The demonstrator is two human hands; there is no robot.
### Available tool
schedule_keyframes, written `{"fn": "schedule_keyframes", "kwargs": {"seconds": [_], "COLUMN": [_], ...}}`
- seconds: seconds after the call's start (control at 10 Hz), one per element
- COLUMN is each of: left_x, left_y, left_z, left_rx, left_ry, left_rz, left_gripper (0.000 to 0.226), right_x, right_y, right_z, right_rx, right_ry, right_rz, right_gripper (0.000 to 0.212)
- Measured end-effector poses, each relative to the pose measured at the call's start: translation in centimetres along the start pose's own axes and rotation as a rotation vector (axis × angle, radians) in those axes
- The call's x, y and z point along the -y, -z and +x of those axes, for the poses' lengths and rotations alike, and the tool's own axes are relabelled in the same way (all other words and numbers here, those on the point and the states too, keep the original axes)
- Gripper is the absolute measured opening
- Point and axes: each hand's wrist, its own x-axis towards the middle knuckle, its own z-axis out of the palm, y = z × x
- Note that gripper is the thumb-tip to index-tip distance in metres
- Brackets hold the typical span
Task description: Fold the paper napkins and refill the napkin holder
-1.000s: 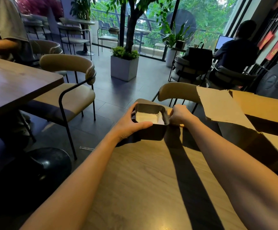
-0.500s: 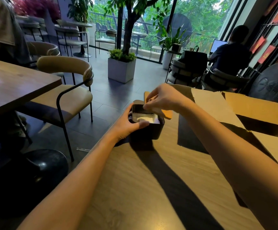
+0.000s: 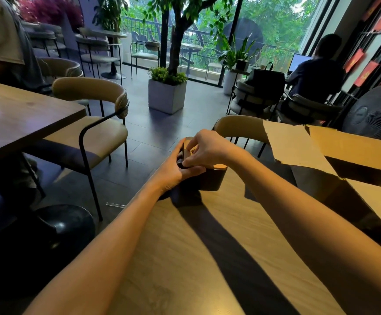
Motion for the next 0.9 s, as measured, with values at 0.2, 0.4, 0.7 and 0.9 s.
{"fn": "schedule_keyframes", "kwargs": {"seconds": [0.2, 0.4, 0.7, 0.9], "left_x": [0.0, -0.2, 0.2, -2.4], "left_y": [0.1, 0.0, -0.3, 0.9], "left_z": [0.0, -0.3, -0.2, -1.1], "left_rx": [-0.013, -0.006, -0.017, 0.069], "left_ry": [-0.014, -0.074, -0.127, -0.161], "left_rz": [0.018, 0.066, 0.152, 0.340], "left_gripper": [0.105, 0.104, 0.069, 0.066], "right_x": [0.2, -1.6, -3.4, -2.2], "right_y": [0.3, 0.1, -1.6, -2.9], "right_z": [0.7, 0.1, 0.0, -2.2], "right_rx": [0.082, 0.123, 0.053, -0.190], "right_ry": [-0.025, -0.040, -0.102, -0.042], "right_rz": [-0.034, 0.216, 0.485, 0.696], "right_gripper": [0.046, 0.056, 0.019, 0.020]}}
